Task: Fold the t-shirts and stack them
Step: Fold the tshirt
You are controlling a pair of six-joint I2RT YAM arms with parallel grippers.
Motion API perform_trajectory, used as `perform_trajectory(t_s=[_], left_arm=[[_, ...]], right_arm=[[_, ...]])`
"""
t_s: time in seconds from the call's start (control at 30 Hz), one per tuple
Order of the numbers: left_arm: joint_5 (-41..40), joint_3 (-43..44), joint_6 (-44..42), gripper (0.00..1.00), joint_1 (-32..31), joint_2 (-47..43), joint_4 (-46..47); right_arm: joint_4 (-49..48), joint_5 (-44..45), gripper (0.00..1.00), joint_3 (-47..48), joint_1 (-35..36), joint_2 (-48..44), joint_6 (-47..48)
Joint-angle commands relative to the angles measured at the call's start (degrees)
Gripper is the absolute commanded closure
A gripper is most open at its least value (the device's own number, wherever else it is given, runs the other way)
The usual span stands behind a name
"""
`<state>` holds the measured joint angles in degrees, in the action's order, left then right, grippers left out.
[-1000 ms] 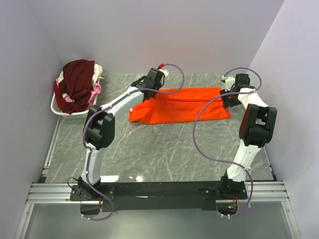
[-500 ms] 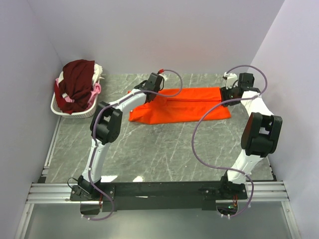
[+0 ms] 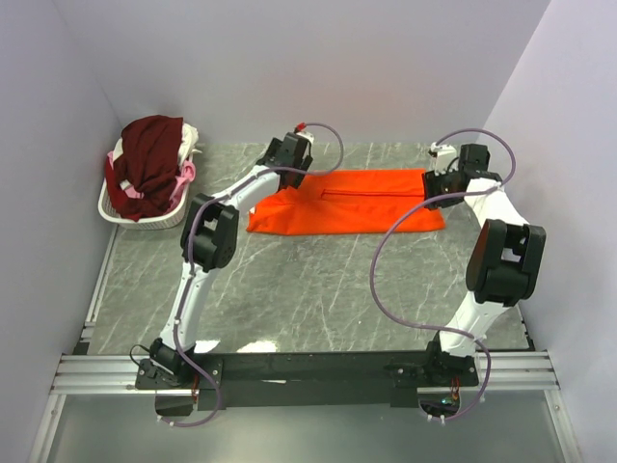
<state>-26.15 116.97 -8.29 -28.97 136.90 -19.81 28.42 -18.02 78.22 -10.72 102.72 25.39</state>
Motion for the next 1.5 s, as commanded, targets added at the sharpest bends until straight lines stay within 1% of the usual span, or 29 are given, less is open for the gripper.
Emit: perform_trajectory(t_s=[0.0,0.07,0.1,0.13,0.17,0.2,0.23,0.27,0.3,0.33,0.37,0.4,0.43,0.47,0.57,0.67,0.83,1.03,1.17,1.4,1.47], left_arm=[[-1.45,7.03,8.8,0.12,0.93,-1.72,-6.62],[-0.4,5.91,11.89,0.1,1.2,-7.33,-6.73],[1.35,2.6,14.07,0.1,1.28,-9.96,-5.6],[2.76,0.3,15.4,0.11,1.46,-15.73,-4.98],[4.34,-2.24,16.98,0.11,2.16,-18.75,-4.54],[8.79,-7.58,21.09,0.14,2.6,-24.95,-4.45],[11.36,-10.94,23.21,0.14,3.13,-28.23,-3.92],[14.34,-14.97,25.15,0.16,4.44,-31.57,-2.61],[19.25,-23.8,28.82,0.17,5.32,-37.96,-1.29],[21.99,-28.5,30.51,0.18,6.02,-40.98,2.11],[24.28,-37.25,32.01,0.2,7.95,-43.8,4.06],[25.7,-40.91,34.81,0.21,9.01,-46.09,5.47],[30.67,-44.25,35.97,0.24,9.89,-49.59,8.01],[32.98,-49.15,36.94,0.26,11.81,-50.67,9.08],[38.26,-54.54,38.7,0.32,13.67,-51.82,12.42],[41.78,-55.44,39.14,0.38,14.38,-48.84,13.83],[45.04,-53.6,39.49,0.44,15.26,-41.3,14.98],[44.88,-49.56,39.5,0.47,15.44,-34.87,14.28],[42.42,-48.06,38.18,0.48,15.44,-33.98,12.87],[37.32,-50.87,36.42,0.47,15.44,-38.9,12.08],[36.44,-50.96,35.9,0.47,15.52,-38.55,11.47]], right_arm=[[-0.21,-2.37,0.44,-1.13,1.14,-5.59,0.19],[0.66,-5.25,0.44,-1.83,1.49,-6.73,0.89],[1.28,-6.57,0.44,-2.01,1.58,-7.0,2.11],[2.85,-7.98,0.44,-2.1,1.58,-7.35,3.08],[3.91,-9.39,0.44,-2.19,1.58,-7.79,4.31],[5.57,-11.66,0.44,-2.28,1.58,-8.14,6.67],[5.85,-12.12,0.44,-2.63,1.41,-8.23,7.04],[6.03,-12.56,0.44,-3.33,1.14,-8.32,7.22],[6.2,-13.61,0.44,-3.51,0.27,-8.06,7.05],[6.81,-14.32,0.44,-3.6,-0.52,-7.88,6.7],[7.17,-15.28,0.44,-3.51,-1.23,-6.93,6.43],[7.52,-16.25,0.44,-3.33,-1.93,-6.48,5.99],[7.87,-17.65,0.44,-3.07,-3.41,-5.61,5.56],[7.96,-18.01,0.44,-2.81,-4.04,-5.25,5.12],[8.31,-19.15,0.44,-1.49,-6.14,-3.32,3.53],[9.1,-19.33,0.44,0.53,-7.38,-0.59,2.3],[10.77,-19.77,0.44,3.96,-8.53,3.8,1.16],[10.42,-20.3,0.44,3.88,-9.23,5.04,0.45],[10.33,-20.3,0.44,3.52,-9.32,5.3,0.72],[10.33,-20.91,0.44,3.52,-9.32,6.0,0.98],[10.25,-21.18,0.44,3.44,-9.32,6.09,1.07]])
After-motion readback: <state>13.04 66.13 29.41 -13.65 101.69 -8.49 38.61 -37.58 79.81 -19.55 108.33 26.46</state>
